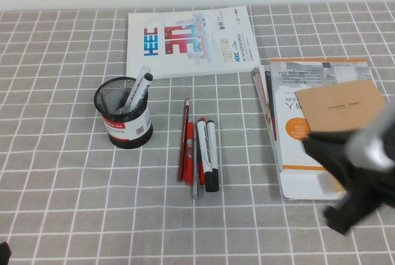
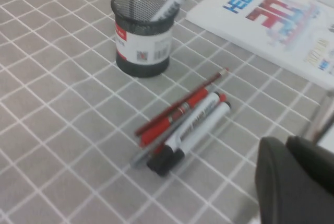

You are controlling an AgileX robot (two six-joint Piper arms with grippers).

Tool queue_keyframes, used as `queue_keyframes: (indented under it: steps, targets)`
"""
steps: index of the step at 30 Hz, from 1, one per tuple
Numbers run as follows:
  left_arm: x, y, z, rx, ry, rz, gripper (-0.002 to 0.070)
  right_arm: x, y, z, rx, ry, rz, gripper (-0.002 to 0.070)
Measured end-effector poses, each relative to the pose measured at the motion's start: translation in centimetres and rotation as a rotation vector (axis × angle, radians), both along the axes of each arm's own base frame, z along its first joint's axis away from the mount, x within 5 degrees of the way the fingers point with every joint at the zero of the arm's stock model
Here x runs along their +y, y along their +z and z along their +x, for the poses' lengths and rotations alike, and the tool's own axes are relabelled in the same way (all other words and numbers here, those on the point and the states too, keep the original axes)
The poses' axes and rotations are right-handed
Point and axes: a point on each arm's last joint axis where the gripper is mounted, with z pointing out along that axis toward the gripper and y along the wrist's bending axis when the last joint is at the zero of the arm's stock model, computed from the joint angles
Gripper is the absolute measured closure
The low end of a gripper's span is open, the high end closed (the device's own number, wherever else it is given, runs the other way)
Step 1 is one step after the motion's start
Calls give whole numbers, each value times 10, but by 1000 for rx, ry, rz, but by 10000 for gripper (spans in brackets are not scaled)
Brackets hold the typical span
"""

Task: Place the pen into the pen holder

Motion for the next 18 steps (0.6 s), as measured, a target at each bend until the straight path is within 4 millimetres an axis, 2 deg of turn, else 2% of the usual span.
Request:
queue_keyframes:
  steps: [6, 11, 18]
  targets:
    - [0, 0, 0, 0, 0, 0, 680, -31, -2, -21, -16, -60, 5, 688]
    - [0, 0, 0, 0, 0, 0, 680, -70, -9, -32, -121, -205, 56, 688]
    - [0, 0, 0, 0, 0, 0, 680, -113, -39, -57, -324, -436, 114, 688]
